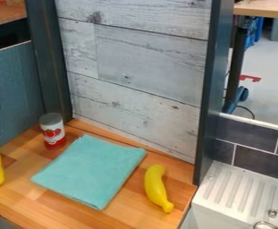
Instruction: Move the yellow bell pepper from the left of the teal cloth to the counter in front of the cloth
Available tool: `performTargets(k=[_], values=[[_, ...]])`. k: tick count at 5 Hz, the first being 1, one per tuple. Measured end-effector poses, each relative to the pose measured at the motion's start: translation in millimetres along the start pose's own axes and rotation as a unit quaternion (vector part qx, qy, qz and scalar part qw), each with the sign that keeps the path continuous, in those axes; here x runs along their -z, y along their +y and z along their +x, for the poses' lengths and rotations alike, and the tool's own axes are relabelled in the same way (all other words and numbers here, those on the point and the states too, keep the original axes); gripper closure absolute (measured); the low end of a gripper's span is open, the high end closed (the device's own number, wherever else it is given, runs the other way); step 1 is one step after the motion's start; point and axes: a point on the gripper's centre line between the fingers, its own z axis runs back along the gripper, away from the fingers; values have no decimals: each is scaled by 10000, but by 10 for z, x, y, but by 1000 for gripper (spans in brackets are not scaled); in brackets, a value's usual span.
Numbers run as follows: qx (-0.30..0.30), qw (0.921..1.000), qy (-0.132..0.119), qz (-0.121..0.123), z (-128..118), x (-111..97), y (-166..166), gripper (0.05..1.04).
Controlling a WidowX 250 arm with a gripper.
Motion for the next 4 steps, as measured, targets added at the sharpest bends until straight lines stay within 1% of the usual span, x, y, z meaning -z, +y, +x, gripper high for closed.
performTargets(k=[1, 2, 3, 4], values=[[-25, 10000, 20, -48, -19, -4, -5, 901], [-52, 9998, 77, -167, -49, -25, -67, 968], [86, 9996, -279, -54, 20, -418, -299, 975], [528, 9967, -601, 110, 173, -765, -847, 975]])
